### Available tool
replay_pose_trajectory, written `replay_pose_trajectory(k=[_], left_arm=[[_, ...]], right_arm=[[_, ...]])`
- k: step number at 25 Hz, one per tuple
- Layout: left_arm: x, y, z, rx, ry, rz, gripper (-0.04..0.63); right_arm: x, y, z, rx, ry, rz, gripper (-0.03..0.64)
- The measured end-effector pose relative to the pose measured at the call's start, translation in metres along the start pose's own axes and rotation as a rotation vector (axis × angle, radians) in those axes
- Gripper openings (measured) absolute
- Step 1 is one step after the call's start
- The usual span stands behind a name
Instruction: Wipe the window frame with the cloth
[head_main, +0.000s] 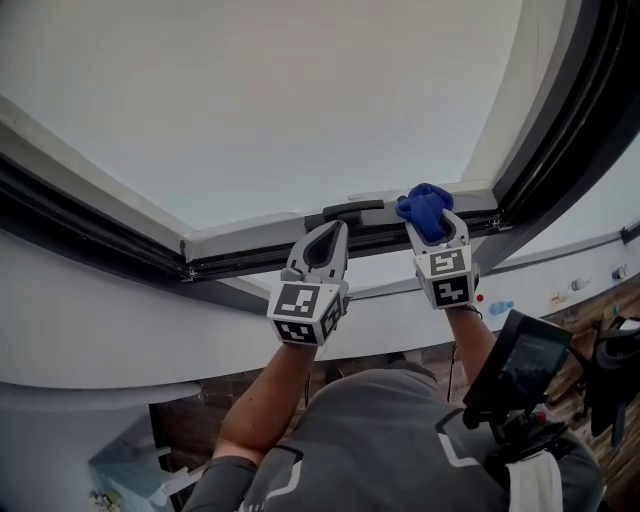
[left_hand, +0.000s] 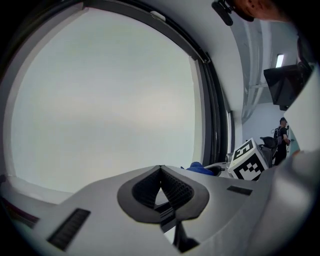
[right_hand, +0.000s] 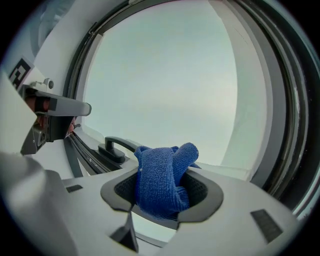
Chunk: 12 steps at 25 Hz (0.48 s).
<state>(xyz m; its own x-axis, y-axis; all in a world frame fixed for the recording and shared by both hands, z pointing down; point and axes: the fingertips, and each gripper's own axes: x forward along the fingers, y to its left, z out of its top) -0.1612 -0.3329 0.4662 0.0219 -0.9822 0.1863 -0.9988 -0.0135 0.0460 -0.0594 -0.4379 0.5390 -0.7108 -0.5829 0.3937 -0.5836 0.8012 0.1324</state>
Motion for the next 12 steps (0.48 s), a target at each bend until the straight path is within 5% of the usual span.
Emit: replay_pose_trajectory(k=[12], left_arm=[[-0.064,0.053,0.004,-0.028,-0.037,0.122,0.008]], right_arm=[[0.011,0.101,0.013,-0.04,0.015,0.166,0.212]])
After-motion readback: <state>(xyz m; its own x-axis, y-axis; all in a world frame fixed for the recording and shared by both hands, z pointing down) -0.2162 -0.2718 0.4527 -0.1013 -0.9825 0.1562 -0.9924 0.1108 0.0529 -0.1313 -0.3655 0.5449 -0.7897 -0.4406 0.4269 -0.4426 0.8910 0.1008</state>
